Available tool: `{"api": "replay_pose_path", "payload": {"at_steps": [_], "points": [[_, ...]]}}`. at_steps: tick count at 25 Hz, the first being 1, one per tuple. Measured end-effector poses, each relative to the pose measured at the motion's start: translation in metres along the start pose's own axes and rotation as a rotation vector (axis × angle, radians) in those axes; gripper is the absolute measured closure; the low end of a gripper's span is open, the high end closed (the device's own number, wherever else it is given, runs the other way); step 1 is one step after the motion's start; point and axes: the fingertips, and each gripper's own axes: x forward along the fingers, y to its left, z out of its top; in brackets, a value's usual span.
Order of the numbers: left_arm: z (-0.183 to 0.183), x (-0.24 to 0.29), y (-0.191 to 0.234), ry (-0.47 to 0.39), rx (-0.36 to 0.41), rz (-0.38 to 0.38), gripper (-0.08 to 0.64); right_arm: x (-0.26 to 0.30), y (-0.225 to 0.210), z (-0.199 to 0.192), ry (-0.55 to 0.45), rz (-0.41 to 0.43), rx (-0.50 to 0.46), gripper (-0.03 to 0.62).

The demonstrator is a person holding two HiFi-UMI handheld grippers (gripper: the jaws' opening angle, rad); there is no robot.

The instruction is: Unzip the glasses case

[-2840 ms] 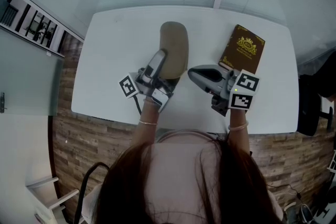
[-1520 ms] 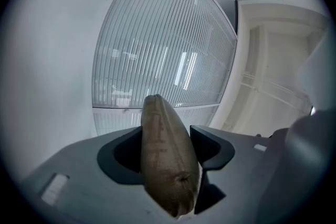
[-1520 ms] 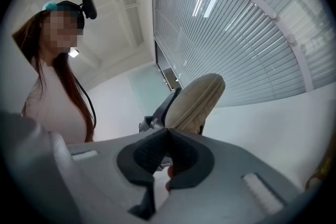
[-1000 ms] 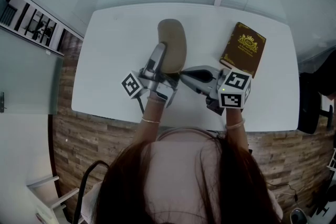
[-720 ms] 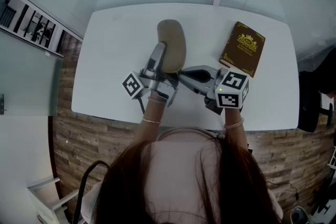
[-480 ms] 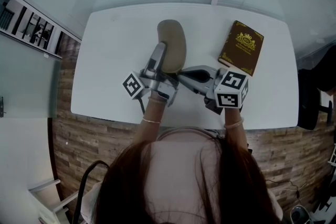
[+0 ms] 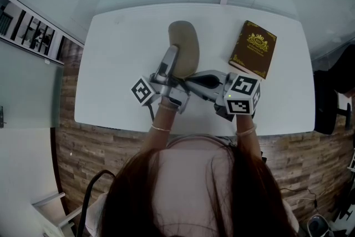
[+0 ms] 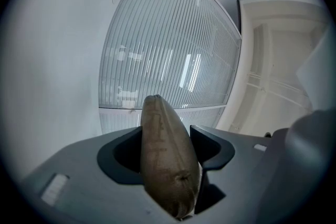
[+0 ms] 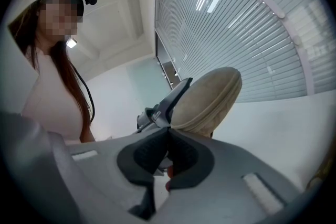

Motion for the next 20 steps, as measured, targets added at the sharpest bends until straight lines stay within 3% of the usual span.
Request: {"api": "replay_pose_path", "payload": {"at_steps": [9, 20], "points": [[-0.0036, 0.0026, -0.0026, -0.003, -0.016, -0.011, 0.278, -0.0029, 0.0021, 0.0022, -0.008, -0.004, -0.020, 0.589], [-0.0101, 0.0041, 0.0055, 0.019, 0.037, 0.024, 0.278, -0.0064, -0.0033, -0.0044, 0.008, -0.039, -0.027, 0.586]]}}
